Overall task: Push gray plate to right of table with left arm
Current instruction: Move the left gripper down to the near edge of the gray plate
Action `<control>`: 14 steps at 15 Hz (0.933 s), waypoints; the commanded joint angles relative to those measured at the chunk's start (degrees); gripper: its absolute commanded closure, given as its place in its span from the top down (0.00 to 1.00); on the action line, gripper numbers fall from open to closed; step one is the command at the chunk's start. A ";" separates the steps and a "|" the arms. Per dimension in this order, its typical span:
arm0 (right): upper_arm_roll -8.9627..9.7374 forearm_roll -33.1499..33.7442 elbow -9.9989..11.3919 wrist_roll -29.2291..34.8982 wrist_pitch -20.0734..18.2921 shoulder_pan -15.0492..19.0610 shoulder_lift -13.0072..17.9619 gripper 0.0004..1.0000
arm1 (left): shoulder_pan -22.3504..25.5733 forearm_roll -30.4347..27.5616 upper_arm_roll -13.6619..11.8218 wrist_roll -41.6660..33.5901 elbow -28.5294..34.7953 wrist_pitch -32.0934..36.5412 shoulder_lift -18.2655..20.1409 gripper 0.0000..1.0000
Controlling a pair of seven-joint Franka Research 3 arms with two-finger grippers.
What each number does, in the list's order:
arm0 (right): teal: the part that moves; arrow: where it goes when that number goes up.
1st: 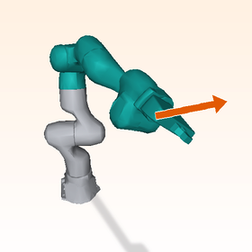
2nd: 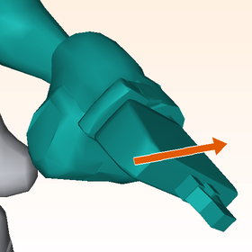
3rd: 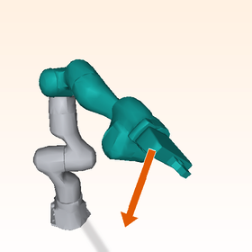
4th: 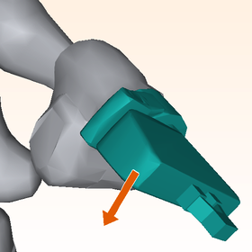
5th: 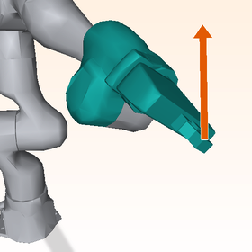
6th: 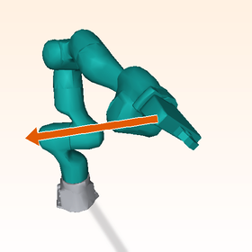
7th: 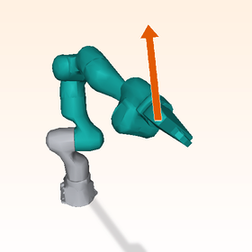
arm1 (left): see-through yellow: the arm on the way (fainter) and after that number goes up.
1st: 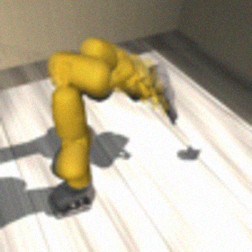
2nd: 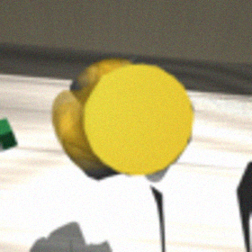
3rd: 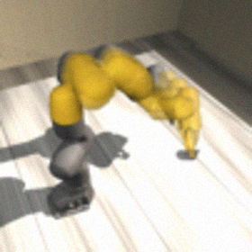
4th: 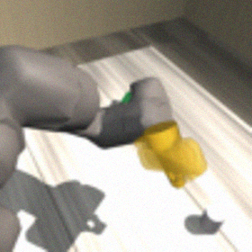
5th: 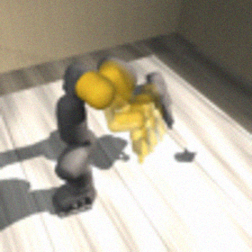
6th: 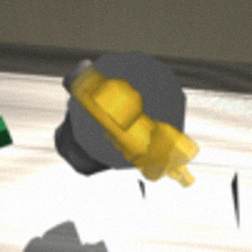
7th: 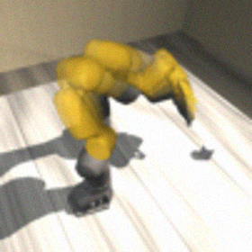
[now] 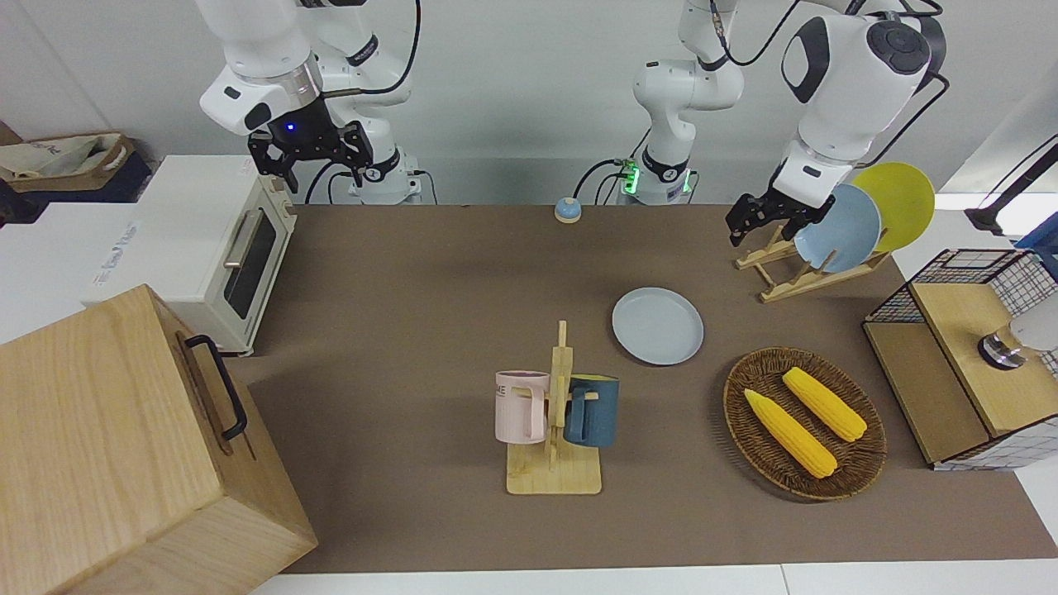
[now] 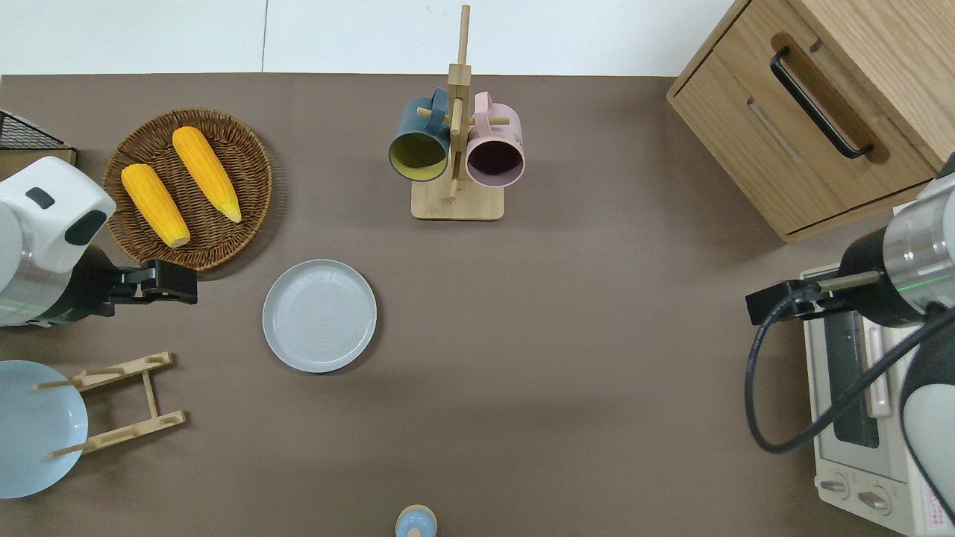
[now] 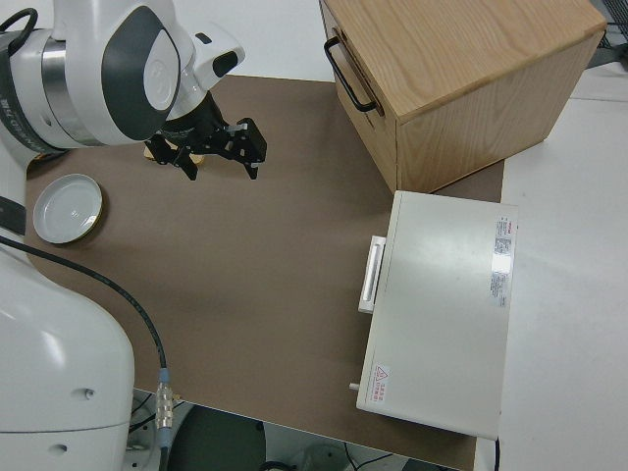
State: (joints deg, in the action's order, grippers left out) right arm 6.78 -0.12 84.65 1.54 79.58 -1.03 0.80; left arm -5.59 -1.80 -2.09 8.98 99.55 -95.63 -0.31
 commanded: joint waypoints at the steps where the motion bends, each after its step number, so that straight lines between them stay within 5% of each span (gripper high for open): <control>1: 0.69 -0.15 -0.45 0.13 -0.83 1.11 0.17 0.98 | 0.05 0.83 -0.19 -0.19 0.56 -3.16 -4.50 0.99; 6: 0.78 -0.23 -0.45 0.04 -0.83 1.11 0.17 0.98 | -0.21 0.83 -0.28 -0.02 3.00 -9.82 -11.72 0.99; 10: 0.78 -0.23 -0.45 0.13 -0.83 1.11 0.17 0.98 | -0.48 0.83 -0.37 -0.02 15.13 -23.96 -10.32 0.99; 14: 0.69 -0.23 -0.45 0.13 -0.83 1.11 0.17 0.98 | -0.91 0.31 -0.37 -0.02 21.64 -31.01 -10.41 0.99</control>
State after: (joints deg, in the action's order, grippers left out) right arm 6.78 -0.12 84.65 1.54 79.58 -1.03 0.80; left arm -5.75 -1.79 -2.04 8.98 114.63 -121.31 -13.35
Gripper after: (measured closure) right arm 0.013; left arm 0.004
